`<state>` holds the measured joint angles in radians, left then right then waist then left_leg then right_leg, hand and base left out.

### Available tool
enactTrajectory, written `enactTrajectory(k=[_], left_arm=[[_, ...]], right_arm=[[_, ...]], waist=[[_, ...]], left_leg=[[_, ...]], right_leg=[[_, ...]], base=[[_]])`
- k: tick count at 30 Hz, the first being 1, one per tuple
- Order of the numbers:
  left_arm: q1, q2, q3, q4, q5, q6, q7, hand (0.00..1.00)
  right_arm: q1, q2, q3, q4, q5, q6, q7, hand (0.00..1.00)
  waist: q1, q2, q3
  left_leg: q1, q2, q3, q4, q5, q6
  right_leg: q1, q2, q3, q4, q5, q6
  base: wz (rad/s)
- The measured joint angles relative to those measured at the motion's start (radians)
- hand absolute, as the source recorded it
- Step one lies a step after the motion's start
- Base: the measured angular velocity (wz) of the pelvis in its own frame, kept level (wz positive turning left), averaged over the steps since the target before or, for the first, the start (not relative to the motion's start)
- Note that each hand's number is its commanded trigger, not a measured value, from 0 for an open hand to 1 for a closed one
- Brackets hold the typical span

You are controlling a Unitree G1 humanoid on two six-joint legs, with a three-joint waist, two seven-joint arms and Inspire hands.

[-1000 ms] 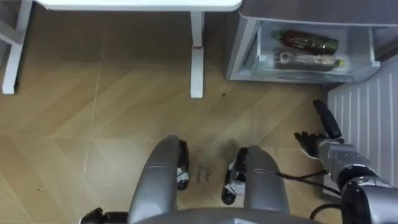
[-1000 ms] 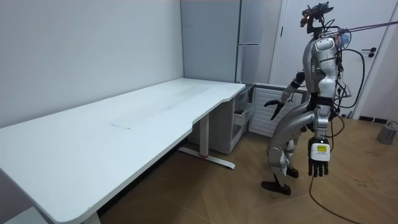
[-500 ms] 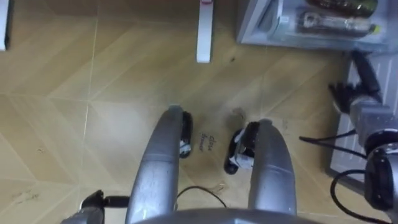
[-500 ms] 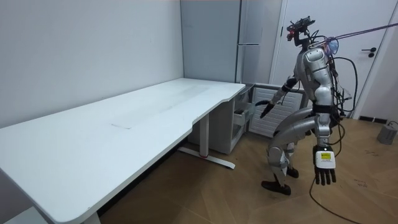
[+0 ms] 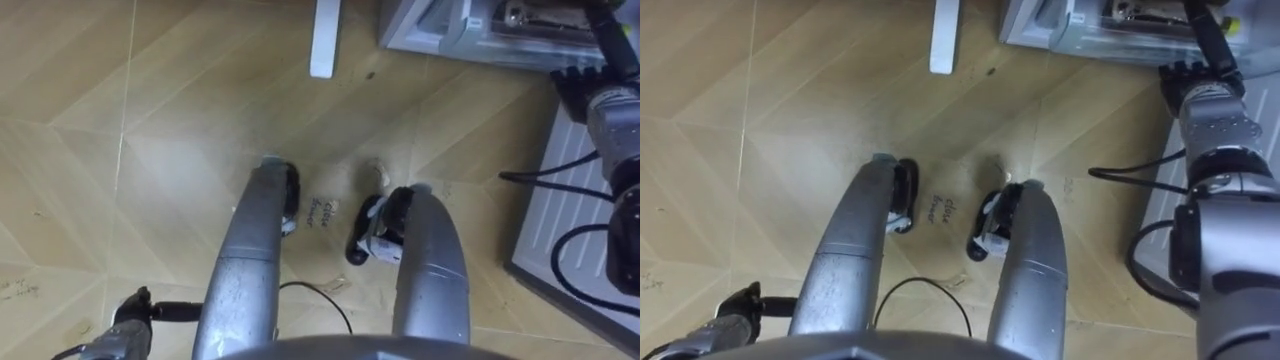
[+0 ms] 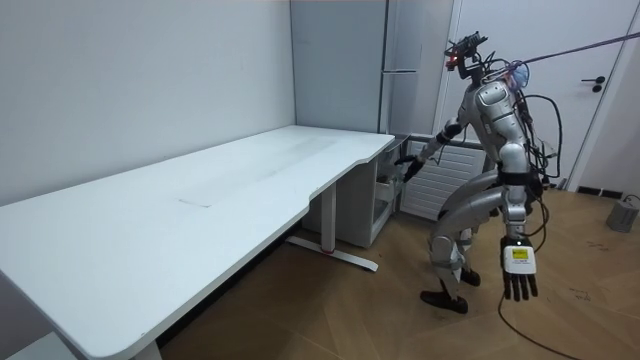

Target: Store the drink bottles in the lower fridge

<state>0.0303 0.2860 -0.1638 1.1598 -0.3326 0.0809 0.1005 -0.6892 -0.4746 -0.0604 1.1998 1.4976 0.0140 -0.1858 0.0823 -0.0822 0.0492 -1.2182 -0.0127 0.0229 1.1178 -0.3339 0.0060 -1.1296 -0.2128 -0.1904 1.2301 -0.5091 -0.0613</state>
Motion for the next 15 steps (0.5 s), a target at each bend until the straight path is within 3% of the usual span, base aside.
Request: enactTrajectory(k=[4,9,15], left_arm=[[0.009,0.009,0.004,-0.006,0.0,-0.007,0.005,0.0],[0.038,0.016,0.026,-0.008,0.0,-0.027,0.008,0.0],[0.051,0.019,0.044,-0.005,0.001,-0.03,0.011,0.0]], right_arm=[[-0.024,0.0,0.0,-0.002,-0.021,0.001,-0.062,0.0],[-0.042,-0.003,0.04,-0.046,-0.058,0.001,-0.138,0.0],[-0.046,-0.015,0.04,-0.048,-0.09,-0.013,-0.188,0.0]], waist=[[0.001,-0.001,-0.0001],[0.006,-0.001,-0.0004],[0.051,0.0,-0.0001]], left_leg=[[0.005,-0.002,0.001,-0.005,0.005,-0.002],[0.012,-0.002,-0.001,-0.007,0.007,-0.003],[0.017,-0.012,-0.02,-0.005,0.01,-0.008]], right_leg=[[0.005,-0.019,-0.009,0.004,-0.005,-0.009],[0.015,-0.02,-0.013,0.006,-0.006,-0.014],[0.033,-0.028,-0.033,0.007,-0.013,-0.019]], base=[[0.05],[0.02],[0.08]])
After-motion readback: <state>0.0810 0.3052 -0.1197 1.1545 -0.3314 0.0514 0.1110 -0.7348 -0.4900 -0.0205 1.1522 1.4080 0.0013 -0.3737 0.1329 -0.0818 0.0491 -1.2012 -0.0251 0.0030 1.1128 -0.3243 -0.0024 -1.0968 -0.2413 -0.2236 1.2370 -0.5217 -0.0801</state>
